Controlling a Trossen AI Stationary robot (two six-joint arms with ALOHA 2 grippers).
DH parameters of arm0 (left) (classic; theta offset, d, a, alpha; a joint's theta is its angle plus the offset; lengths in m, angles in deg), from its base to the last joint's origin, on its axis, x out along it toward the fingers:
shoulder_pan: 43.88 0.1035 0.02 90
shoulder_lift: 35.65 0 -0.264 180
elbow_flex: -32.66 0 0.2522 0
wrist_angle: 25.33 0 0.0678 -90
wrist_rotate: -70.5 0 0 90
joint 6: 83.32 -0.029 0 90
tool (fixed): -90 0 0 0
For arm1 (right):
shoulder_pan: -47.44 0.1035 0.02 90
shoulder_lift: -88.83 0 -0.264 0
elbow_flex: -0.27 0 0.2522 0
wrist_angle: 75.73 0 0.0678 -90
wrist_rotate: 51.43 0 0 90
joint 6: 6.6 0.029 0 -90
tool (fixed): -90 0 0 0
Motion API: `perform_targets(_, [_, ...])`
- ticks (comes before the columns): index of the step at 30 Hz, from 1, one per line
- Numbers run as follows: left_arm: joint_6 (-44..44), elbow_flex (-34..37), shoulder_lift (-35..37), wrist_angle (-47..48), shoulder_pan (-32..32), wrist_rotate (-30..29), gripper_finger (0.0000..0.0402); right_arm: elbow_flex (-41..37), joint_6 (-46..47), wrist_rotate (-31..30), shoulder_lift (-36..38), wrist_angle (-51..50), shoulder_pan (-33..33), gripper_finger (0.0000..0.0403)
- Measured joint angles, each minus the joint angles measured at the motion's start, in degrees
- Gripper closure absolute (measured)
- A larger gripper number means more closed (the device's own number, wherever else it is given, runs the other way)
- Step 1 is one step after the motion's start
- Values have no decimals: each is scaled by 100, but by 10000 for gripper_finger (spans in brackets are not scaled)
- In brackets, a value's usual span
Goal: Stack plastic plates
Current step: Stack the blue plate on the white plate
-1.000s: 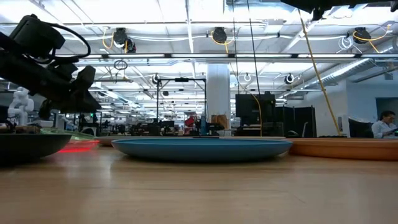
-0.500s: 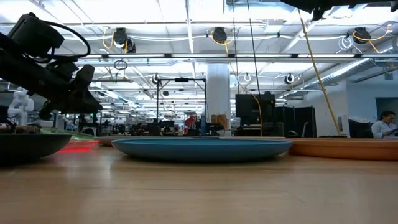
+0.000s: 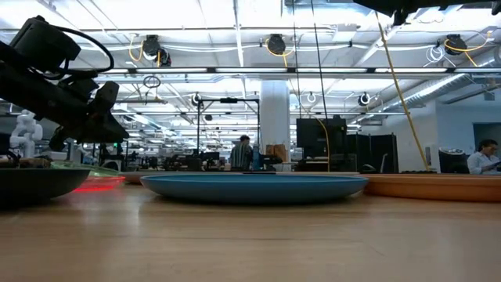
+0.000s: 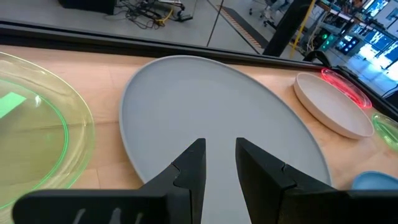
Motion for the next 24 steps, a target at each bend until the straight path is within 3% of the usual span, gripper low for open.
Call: perform_targets(24, [284, 0, 0, -18, 0, 116, 309, -2, -87, 0, 0, 2, 0, 335])
